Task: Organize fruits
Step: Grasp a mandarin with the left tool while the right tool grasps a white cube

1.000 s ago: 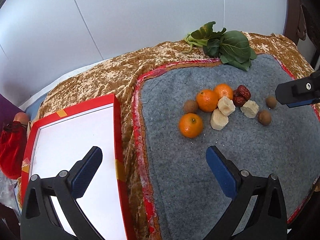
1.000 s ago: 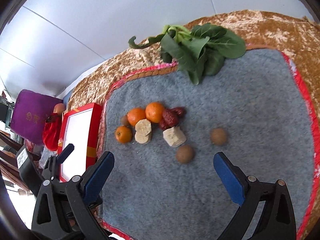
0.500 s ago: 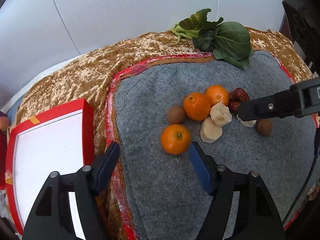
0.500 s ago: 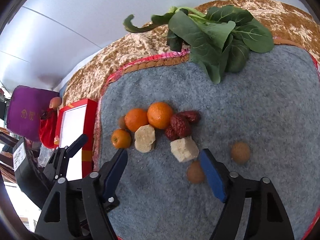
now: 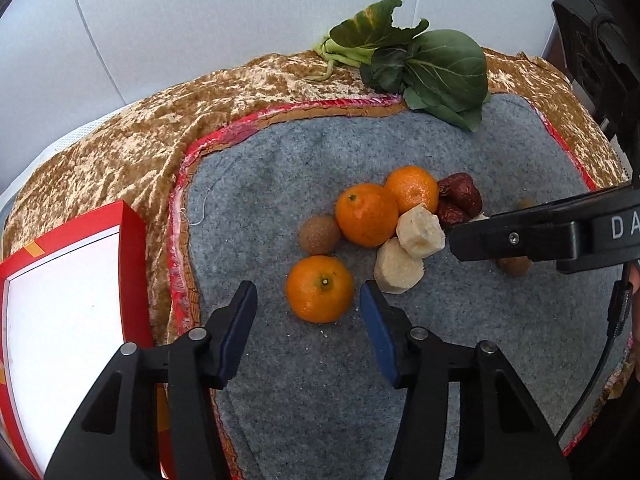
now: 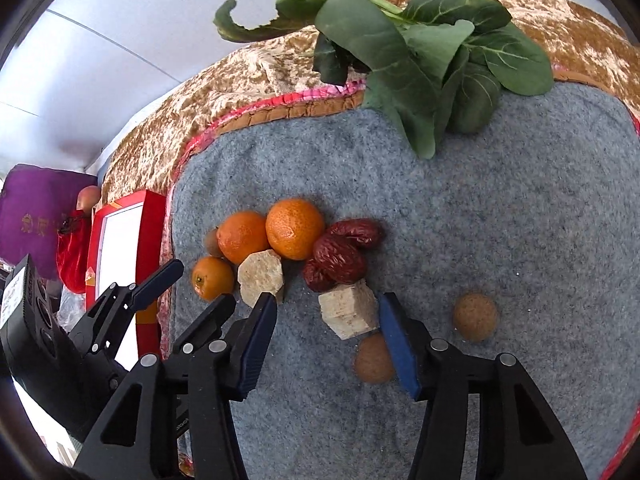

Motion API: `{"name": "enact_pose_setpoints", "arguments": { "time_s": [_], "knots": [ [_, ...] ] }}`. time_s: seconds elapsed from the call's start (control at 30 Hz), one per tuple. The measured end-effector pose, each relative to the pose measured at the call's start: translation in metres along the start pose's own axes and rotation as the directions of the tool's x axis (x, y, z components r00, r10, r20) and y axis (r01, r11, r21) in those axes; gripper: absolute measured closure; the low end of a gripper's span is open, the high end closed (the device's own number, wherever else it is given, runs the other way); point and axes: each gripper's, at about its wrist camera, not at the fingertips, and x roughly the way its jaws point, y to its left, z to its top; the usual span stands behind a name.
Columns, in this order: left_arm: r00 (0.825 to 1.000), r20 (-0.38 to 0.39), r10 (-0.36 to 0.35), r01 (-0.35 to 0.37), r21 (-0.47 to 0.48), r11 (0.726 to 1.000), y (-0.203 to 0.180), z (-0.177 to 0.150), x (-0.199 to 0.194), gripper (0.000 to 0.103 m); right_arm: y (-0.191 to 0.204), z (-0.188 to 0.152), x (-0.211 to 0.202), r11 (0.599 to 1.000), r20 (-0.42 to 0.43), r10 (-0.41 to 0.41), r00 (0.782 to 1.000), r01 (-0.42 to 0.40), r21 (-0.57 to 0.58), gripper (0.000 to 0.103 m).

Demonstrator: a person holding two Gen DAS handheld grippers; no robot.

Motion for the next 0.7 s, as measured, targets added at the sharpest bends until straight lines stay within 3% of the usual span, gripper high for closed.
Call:
{"name": "enact_pose_setpoints", "arguments": {
  "time_s": [0.17, 0.37, 0.47, 0.7],
  "knots": [
    [1.0, -0.006, -0.007, 0.007, 0.018, 1.0, -0.001, 0.001, 0.004, 0.057, 0.009, -0.001, 0.003, 0.998, 0.006, -0.037, 0.999, 0.037, -0.041, 0.046],
    [0.999, -0.004, -0.045, 0.045, 0.035, 0.998, -0.001, 0.0, 0.006, 0.071, 0.013, -0.002, 0.008, 0.995, 0.009, -0.071, 0.997, 0.072, -0.066, 0.047],
    [0.998, 0.001, -0.064, 0.064, 0.022, 0.998, 0.0, 0.001, 0.006, 0.071, 0.014, -0.002, 0.009, 0.994, 0.007, -0.075, 0.997, 0.076, -0.074, 0.049],
    [0.996, 0.006, -0.084, 0.084, 0.001, 0.996, 0.0, 0.001, 0.003, 0.071, 0.009, -0.004, 0.011, 0.991, 0.015, -0.118, 0.993, 0.118, -0.069, 0.073]
  ]
}}
